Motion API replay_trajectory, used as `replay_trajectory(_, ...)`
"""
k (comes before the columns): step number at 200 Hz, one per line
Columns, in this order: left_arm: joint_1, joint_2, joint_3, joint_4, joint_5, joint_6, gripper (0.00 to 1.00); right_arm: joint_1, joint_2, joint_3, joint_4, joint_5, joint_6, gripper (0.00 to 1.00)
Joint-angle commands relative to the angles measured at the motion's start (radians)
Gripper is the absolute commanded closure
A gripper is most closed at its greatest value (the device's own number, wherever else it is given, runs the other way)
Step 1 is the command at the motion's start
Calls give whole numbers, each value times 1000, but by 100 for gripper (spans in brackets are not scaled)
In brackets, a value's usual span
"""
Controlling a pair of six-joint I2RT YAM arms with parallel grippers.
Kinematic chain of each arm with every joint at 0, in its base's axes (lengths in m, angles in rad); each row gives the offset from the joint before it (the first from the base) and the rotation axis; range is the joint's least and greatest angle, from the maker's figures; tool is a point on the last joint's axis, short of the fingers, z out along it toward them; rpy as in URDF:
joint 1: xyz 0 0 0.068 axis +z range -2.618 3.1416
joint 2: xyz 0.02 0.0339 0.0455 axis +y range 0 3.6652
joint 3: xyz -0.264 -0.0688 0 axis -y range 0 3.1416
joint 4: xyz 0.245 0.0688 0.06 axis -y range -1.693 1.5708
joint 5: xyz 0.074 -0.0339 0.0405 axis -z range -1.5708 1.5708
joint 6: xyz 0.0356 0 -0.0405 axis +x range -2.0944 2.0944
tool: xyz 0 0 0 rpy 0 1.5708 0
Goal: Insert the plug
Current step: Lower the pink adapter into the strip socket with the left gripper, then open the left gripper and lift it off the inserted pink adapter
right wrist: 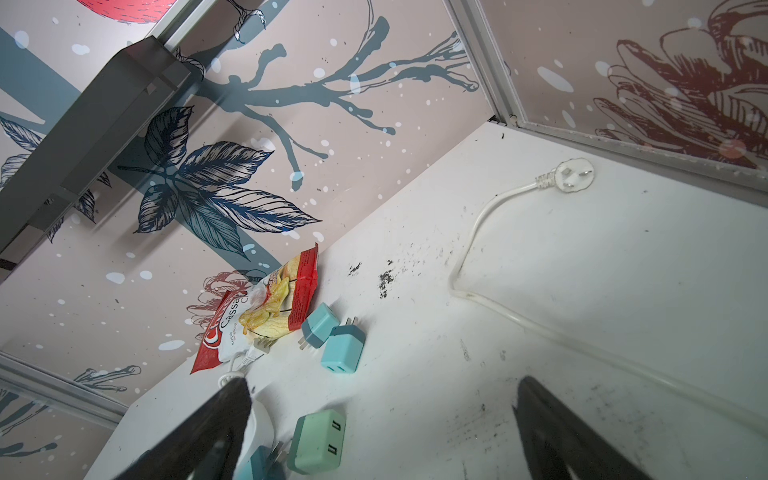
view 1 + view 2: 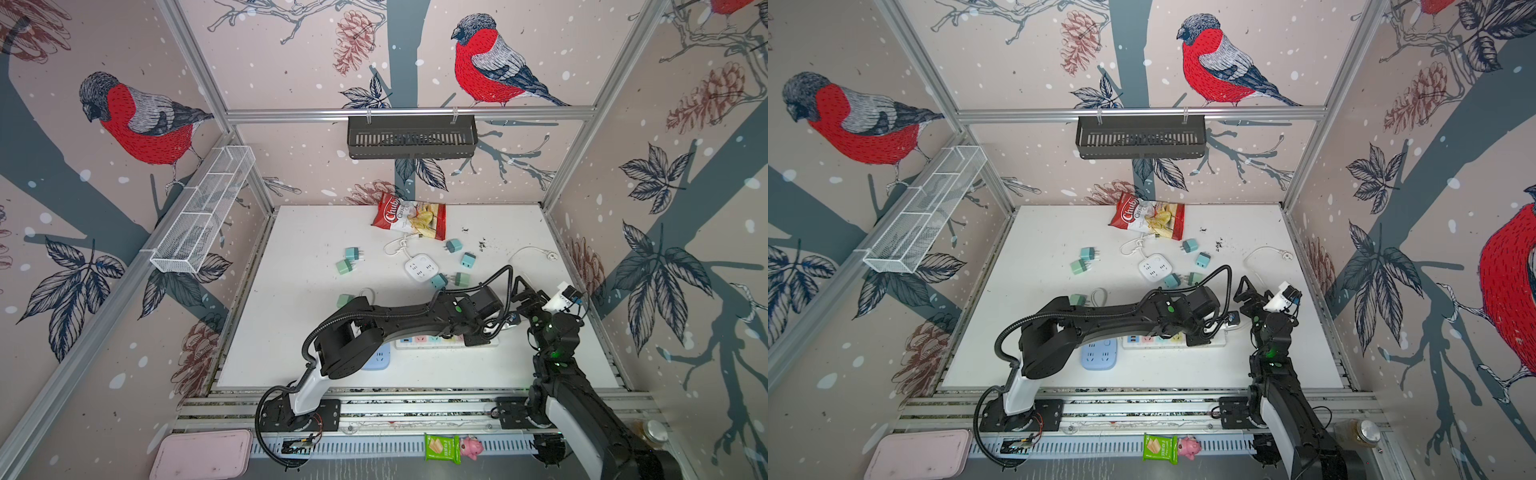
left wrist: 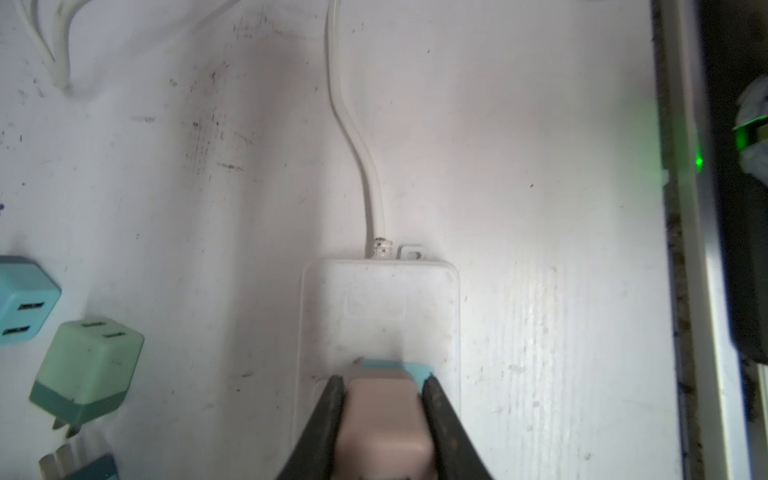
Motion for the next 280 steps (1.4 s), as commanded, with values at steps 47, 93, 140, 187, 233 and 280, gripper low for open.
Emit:
replay_trajectory(47, 2, 4, -5, -61, -4, 16, 100, -1, 0, -40, 27, 5, -1, 0)
replay_trajectory(93, 30, 6, -39, -43, 53, 14, 100, -1, 0, -40, 25, 5, -1, 0)
replay_trajectory(140, 38, 16, -61, -48, 102, 33, 100, 0, 3, -39, 25, 5, -2, 0)
replay_trajectory(187, 38, 43, -35, -75, 85, 27, 100, 1, 6, -38, 26, 5, -2, 1)
replay_trajectory(233, 38, -27, -98, 2, 33, 7, 2, 1, 11, -38, 29, 0, -4, 0)
replay_trajectory(280, 19, -154, -206, 122, 7, 16, 2, 1, 21, -35, 32, 0, -2, 0)
